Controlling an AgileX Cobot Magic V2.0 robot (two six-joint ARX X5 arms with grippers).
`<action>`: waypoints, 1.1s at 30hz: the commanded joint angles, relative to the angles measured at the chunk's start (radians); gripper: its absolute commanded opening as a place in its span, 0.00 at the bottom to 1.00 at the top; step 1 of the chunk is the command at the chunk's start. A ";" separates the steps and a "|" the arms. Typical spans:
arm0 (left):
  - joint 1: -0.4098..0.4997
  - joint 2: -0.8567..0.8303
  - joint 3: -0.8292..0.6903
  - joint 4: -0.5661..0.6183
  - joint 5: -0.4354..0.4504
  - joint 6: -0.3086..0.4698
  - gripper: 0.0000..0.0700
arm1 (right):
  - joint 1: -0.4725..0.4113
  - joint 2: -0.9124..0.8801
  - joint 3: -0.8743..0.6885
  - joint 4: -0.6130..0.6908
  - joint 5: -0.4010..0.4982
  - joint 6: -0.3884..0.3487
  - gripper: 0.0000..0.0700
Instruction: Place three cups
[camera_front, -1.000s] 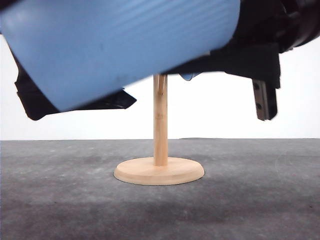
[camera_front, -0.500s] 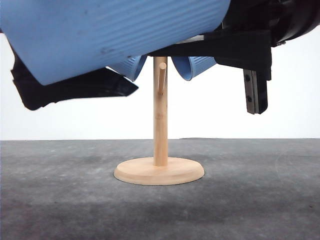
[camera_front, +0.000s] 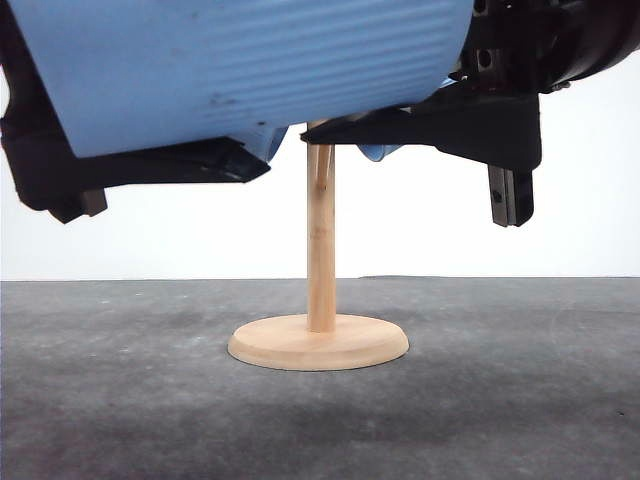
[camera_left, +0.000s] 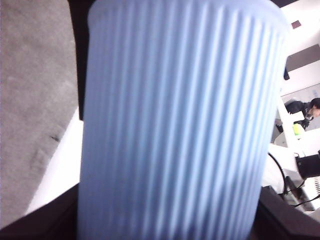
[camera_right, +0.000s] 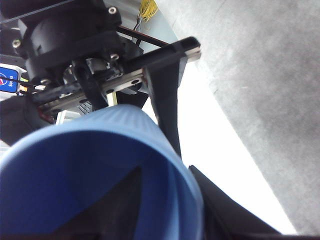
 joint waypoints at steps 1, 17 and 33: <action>-0.010 0.011 0.006 0.009 0.001 -0.055 0.56 | -0.004 0.009 0.013 0.013 0.001 -0.014 0.27; -0.010 0.011 0.006 0.083 -0.067 -0.506 0.56 | -0.322 0.009 0.013 0.010 0.061 -0.166 0.27; 0.011 0.037 0.007 0.354 -0.453 -1.071 0.56 | -0.438 0.009 0.013 0.009 0.079 -0.234 0.28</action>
